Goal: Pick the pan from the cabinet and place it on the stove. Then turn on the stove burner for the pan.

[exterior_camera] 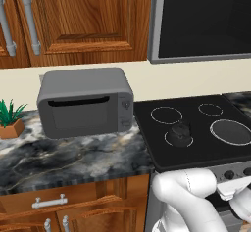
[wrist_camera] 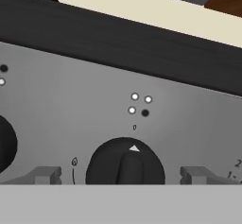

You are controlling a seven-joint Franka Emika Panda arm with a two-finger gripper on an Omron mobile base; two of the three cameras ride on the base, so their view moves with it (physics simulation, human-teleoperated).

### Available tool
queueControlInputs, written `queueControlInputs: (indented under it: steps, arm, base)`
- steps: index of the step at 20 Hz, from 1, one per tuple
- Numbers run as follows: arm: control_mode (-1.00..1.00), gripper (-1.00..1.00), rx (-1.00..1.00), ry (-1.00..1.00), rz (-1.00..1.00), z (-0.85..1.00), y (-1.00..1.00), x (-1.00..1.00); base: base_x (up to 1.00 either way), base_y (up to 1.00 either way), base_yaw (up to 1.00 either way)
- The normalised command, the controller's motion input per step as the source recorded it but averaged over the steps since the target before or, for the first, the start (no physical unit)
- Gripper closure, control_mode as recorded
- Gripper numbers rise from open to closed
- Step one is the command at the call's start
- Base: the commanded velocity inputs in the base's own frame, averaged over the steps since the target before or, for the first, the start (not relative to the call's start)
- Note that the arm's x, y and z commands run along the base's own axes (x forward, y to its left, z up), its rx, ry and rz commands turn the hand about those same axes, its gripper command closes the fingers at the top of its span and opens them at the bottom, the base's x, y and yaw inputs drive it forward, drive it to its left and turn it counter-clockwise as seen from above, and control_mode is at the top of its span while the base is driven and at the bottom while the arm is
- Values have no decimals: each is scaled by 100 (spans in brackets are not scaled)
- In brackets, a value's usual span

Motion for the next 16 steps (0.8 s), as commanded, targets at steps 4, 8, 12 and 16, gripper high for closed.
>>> queueControlInputs:
  steps: [4,8,12,16]
  arm:
    - [-100,-100,0,0,0,0,0,4]
    - [-100,-100,0,0,0,0,0,0]
    - [-100,100,0,0,0,0,0,2]
    - [-100,100,0,0,0,0,0,5]
  base:
    - [0,0,0]
    - [0,0,0]
    - [0,0,0]
    - [0,0,0]
